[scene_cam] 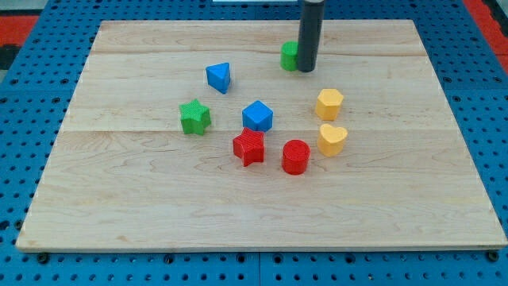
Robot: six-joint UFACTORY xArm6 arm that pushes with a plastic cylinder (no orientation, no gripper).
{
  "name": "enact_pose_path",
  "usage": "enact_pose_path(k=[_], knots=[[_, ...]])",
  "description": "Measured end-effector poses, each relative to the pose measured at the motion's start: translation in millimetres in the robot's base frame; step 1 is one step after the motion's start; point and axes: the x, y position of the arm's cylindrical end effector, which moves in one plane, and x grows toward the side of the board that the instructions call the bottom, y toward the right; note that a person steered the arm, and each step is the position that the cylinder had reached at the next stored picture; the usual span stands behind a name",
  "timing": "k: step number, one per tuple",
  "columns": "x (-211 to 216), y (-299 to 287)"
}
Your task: Push the green circle towards the yellow hexagon
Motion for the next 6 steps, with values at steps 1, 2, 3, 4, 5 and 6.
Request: enact_pose_path(k=[1, 2, 3, 4, 5, 6], knots=[[-53.6, 40.9], [-78.7, -24.1], [-28.6, -42.2], [31.5, -31.3], [37.3, -38.1], [32.8, -33.9]])
